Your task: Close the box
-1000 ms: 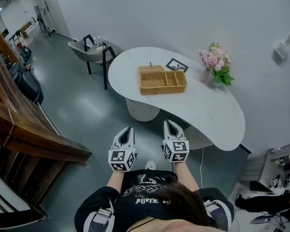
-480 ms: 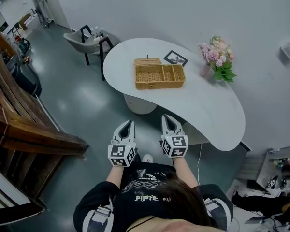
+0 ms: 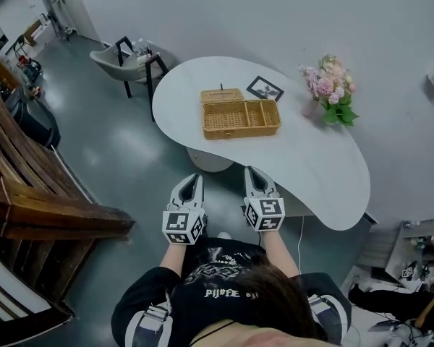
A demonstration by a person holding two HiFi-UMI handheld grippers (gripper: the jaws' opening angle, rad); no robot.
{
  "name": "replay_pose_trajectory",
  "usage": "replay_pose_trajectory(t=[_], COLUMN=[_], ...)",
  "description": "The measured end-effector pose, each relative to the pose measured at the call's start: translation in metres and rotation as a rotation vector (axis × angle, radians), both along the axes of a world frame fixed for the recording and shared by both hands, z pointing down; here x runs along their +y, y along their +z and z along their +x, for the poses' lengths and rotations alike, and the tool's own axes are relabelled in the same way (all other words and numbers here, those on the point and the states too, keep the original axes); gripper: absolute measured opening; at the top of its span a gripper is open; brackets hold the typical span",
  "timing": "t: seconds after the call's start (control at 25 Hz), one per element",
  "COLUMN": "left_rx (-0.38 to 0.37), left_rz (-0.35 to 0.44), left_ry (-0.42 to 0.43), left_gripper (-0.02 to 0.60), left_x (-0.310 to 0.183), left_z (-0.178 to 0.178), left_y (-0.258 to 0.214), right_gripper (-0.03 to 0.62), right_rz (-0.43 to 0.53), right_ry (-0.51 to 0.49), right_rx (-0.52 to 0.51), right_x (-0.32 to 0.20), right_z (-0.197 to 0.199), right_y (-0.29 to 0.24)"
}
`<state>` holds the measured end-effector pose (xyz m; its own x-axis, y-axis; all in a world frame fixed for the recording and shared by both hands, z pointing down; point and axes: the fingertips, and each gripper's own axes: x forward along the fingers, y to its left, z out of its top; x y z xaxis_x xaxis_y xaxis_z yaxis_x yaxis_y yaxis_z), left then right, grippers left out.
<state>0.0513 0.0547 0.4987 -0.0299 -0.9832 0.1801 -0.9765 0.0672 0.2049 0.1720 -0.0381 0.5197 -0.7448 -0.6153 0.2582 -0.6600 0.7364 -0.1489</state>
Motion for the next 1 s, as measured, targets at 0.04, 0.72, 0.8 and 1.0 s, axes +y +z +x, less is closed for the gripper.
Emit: replay_pose_trajectory(t=[0.04,0.72,0.8,1.0], left_rx=[-0.001,0.010,0.011,0.011], left_rz=[0.000,-0.022,-0.028,-0.026], left_ry=[0.002,0.108,0.125,0.170], left_gripper=[0.029,0.029,0.029,0.029], left_x=[-0.007,-0.123,-0.135,-0.162], left_z=[-0.006,-0.113,-0.127,-0.159], left_y=[-0.001,-0.001,0.001,0.002], right_gripper=[0.025,0.025,0.025,0.025], right_rz=[-0.003,0.003,0.011,-0.014], right_ry=[0.006,0.082,0.099,0.179], right_rx=[0.002,0.102,0.121,0.088], right_x=[-0.006,-0.099,-0.107,-0.129], right_z=[-0.004,-0.091,-0.103,-0.127], right_y=[0.001,-0.004,-0.004,-0.009])
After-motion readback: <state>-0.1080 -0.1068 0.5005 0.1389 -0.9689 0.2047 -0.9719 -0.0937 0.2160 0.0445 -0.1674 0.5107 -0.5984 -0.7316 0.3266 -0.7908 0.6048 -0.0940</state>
